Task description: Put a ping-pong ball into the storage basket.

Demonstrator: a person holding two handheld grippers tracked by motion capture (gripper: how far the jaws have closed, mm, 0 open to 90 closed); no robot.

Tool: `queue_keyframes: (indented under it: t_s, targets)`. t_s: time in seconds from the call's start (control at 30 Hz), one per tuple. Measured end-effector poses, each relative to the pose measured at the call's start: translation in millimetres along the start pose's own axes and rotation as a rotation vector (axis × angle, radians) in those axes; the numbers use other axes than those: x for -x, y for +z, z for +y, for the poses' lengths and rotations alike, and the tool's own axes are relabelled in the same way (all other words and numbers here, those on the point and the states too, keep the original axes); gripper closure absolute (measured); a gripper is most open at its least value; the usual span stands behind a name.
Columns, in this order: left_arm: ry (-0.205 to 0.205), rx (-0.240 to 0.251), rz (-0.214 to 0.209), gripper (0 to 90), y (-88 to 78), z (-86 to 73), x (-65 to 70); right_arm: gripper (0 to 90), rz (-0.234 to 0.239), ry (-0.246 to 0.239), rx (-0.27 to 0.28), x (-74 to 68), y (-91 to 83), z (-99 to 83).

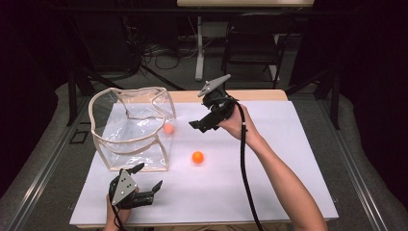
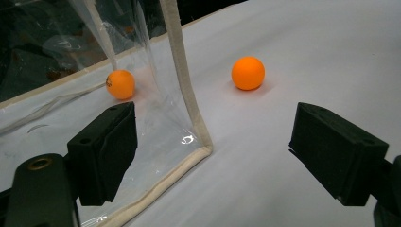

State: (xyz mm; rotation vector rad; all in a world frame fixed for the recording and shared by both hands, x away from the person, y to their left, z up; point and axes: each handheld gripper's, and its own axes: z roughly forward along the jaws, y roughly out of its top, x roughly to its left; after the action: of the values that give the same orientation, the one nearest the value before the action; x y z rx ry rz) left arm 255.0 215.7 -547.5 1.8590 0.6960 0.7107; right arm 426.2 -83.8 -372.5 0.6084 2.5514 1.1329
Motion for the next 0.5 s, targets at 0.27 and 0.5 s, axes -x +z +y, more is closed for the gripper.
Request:
queue_keyframes:
  t_s: [0.27,0.5]
  targets:
    - [0.0,-0.002,0.002,15.8,-0.1,-0.1,-0.2,0.5,-0.005,0.009,-0.004,1.0,-0.9,-16.2]
    - [0.001,-0.003,0.002,15.8,-0.4,0.1,0.1,0.6,-0.013,0.007,0.003,-1.6,-4.2,-25.3]
